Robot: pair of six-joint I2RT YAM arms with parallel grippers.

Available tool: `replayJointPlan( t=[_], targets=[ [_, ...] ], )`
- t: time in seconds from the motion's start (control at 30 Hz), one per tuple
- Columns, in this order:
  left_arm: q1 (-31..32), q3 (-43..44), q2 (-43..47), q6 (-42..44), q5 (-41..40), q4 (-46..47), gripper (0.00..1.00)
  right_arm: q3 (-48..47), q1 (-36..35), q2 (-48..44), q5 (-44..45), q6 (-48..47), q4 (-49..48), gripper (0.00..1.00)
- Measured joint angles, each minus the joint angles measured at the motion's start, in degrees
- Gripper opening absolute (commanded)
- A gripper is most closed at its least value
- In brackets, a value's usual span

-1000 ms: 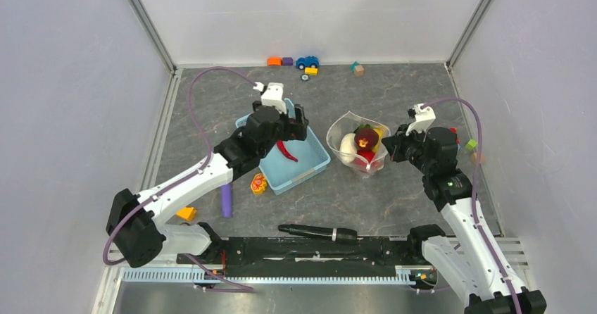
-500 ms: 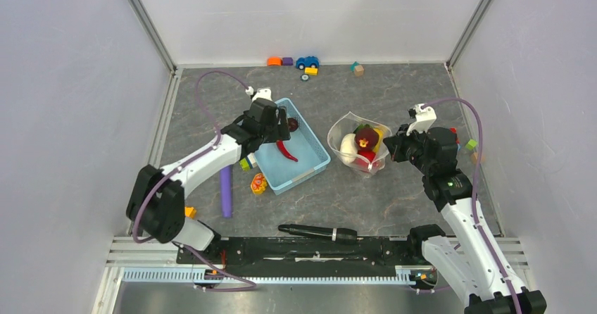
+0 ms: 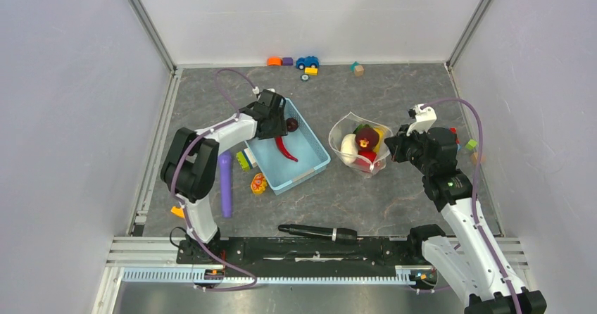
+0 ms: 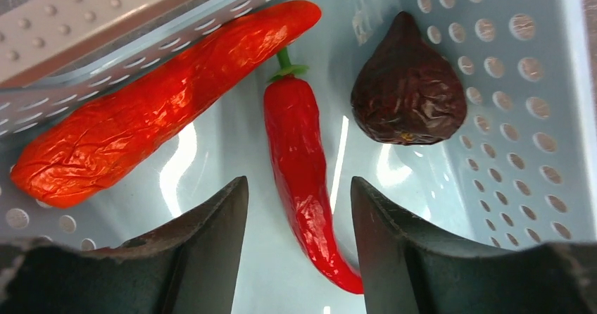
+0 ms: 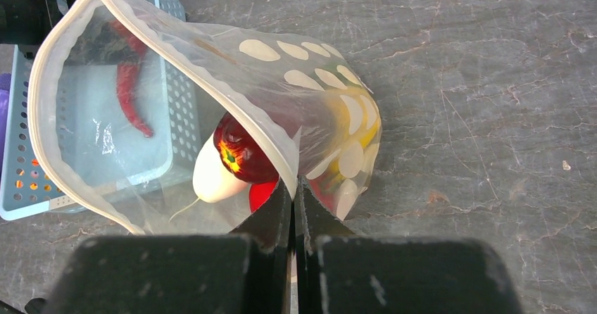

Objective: Place the food in the zip-top bag and seal the zipper
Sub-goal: Pick up the fake vegetable from the bin.

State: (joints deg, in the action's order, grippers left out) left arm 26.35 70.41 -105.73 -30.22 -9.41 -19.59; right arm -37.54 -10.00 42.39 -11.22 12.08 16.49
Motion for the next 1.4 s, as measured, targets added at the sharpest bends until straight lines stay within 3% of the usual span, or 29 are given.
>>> replayJointPlan(
  t=[0.4,0.6,0.7,1.0,1.4],
  targets=[
    [0.0,1.7,-4.6,0.0,-2.2,-1.8,0.41,0.0,0.0,-0.1,0.9,-0.2,0.4,0.00],
    [0.0,2.2,-4.9,0.0,-2.4,-1.8,0.22,0.0,0.0,-0.1,0.9,-0.2,0.4,0.00],
    [0.0,2.2,-4.9,0.0,-2.4,-1.8,0.03,0.0,0.0,-0.1,0.9,-0.2,0.4,0.00],
    [0.0,1.6,-3.1,-0.1,-3.1,-1.6,0.02,0.0,0.0,-1.4,1.3,-0.2,0.8,0.00],
    [2.7,-3.8,16.9,-1.0,-4.3,4.7,0.02,0.0,0.0,-0.7,1.2,0.1,1.2,0.00]
  ],
)
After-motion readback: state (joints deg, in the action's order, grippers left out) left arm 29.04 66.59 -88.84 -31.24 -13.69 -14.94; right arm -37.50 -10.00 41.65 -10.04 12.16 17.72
